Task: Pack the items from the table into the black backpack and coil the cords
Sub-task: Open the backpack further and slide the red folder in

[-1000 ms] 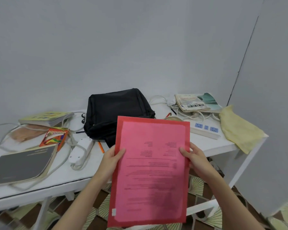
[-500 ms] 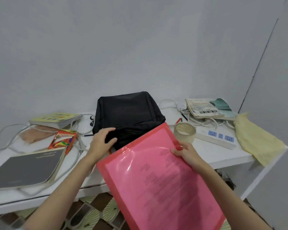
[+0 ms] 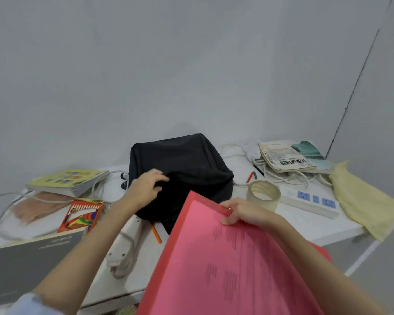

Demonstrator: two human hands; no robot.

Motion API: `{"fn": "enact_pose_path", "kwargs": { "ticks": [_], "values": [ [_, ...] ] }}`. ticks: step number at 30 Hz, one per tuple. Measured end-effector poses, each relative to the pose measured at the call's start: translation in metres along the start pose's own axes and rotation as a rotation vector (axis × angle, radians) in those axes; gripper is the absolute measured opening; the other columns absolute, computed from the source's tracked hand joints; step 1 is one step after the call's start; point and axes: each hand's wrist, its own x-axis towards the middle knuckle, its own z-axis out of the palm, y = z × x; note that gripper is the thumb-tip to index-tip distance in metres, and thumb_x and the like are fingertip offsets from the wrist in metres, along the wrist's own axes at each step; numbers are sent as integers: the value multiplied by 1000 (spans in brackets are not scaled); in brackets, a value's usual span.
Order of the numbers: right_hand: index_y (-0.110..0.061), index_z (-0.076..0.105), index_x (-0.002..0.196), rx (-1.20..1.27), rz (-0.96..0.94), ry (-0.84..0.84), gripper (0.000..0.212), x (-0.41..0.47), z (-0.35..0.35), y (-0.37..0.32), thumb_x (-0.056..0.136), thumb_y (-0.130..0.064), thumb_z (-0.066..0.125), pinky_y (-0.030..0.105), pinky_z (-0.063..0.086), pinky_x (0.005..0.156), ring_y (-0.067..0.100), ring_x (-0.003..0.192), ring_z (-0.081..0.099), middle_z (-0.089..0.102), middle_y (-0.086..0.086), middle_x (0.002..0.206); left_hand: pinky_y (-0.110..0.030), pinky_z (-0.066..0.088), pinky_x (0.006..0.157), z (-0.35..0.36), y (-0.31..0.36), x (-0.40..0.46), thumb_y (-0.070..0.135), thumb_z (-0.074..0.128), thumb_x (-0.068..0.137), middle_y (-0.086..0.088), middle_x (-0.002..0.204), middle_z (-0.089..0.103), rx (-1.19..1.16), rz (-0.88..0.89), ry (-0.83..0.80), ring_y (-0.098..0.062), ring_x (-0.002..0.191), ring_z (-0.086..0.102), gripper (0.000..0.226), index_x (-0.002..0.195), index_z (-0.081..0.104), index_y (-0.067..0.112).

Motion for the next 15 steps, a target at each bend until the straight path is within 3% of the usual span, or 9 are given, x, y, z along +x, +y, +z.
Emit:
{"fn": "enact_pose_path", "kwargs": {
  "ticks": [2, 4, 7, 8, 9, 10, 12, 14, 15],
  "values": [
    [-13, 59, 74, -86, -4, 33, 11, 12, 4, -16, 67, -9, 66, 21, 36, 53, 6, 55, 49, 54, -1, 66, -51, 38, 100, -22, 3, 12, 9, 62, 87, -4, 134, 51, -42, 39, 131, -24, 126, 46, 35, 121, 64, 20],
    [-12, 49, 68, -159, 24, 115, 21, 31, 1, -29, 77, -2, 65, 21, 29, 51, 3, 48, 39, 45, -5, 58, -51, 38, 100, -36, 10, 20, 10, 60, 88, -3, 134, 52, -53, 100, 179, -23, 127, 45, 35, 121, 63, 20],
    [-7, 52, 71, -343, 161, 281, 15, 58, -10, -30, 84, -6, 58, 12, 31, 48, 12, 64, 46, 49, 1, 70, -54, 34, 102, -42, 20, 25, 10, 60, 89, -2, 135, 51, -80, 171, 199, -22, 128, 43, 35, 123, 62, 20],
    [-3, 58, 80, -377, 210, 395, 8, 65, -14, -24, 84, -9, 57, 11, 37, 55, 17, 72, 52, 54, 5, 78, -54, 33, 103, -42, 21, 26, 12, 61, 88, -3, 136, 50, -95, 172, 215, -23, 129, 42, 36, 123, 61, 21],
    [0, 59, 95, -378, 265, 511, 17, 70, -16, -17, 84, -13, 56, 16, 43, 67, 22, 83, 57, 58, 10, 89, -53, 31, 105, -43, 22, 27, 15, 63, 87, -3, 137, 49, -106, 162, 228, -23, 130, 41, 38, 125, 60, 21],
    [0, 52, 111, -414, 328, 604, 33, 76, -16, -8, 83, -17, 56, 25, 44, 78, 28, 96, 58, 59, 14, 102, -50, 28, 107, -42, 23, 29, 18, 65, 86, -3, 139, 47, -90, 143, 234, -22, 131, 39, 42, 127, 58, 22],
    [-6, 38, 124, -675, 365, 758, 48, 81, -7, 5, 82, -16, 59, 38, 43, 85, 34, 111, 52, 50, 14, 120, -43, 23, 105, -38, 23, 32, 26, 68, 83, -2, 144, 40, 67, 108, 231, -22, 133, 32, 55, 135, 50, 21],
    [-9, 45, 120, -1000, 144, 867, 43, 92, 7, 11, 80, -11, 61, 42, 42, 84, 36, 108, 50, 47, 13, 121, -40, 18, 106, -31, 21, 39, 36, 72, 78, -4, 150, 29, 293, 51, 175, -24, 135, 23, 75, 143, 37, 17],
    [-7, 51, 116, -1009, -46, 834, 37, 94, 16, 13, 81, -12, 60, 42, 41, 84, 36, 106, 51, 50, 14, 119, -41, 17, 108, -24, 19, 41, 40, 75, 74, -6, 152, 23, 390, 17, 117, -27, 137, 20, 88, 145, 31, 13]
  ]
}}
